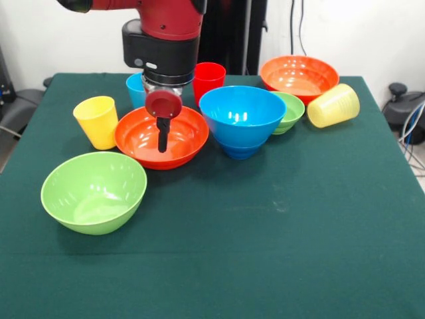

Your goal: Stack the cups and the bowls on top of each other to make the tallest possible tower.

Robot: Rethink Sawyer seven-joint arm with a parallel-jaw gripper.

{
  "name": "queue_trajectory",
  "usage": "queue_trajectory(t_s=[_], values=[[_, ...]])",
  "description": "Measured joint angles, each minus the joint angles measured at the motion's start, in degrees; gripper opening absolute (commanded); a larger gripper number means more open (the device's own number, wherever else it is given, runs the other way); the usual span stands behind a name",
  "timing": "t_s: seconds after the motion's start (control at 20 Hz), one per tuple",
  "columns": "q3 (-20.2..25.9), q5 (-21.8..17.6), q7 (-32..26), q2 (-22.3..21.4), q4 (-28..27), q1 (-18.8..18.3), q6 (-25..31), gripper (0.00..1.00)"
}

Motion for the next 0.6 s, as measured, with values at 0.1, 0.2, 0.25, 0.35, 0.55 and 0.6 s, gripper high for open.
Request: queue_trajectory(t_s=[0.1, 0.2, 0.25, 0.35, 0.55, 0.6], values=[[-0.53, -0.10, 0.00, 0.01, 0.36, 0.09, -0.13, 1.00], [-0.96, -0.11, 0.00, 0.04, 0.63, 0.22, -0.29, 1.00], [-1.10, -0.11, 0.00, 0.05, 0.73, 0.27, -0.37, 1.00], [-1.45, -0.12, 0.00, 0.04, 0.91, 0.45, -0.92, 1.00], [-2.47, -0.87, 0.00, 0.05, 0.93, 1.41, -4.55, 1.00], [-2.70, -1.21, 0.00, 0.05, 0.93, 1.72, -5.59, 1.00]])
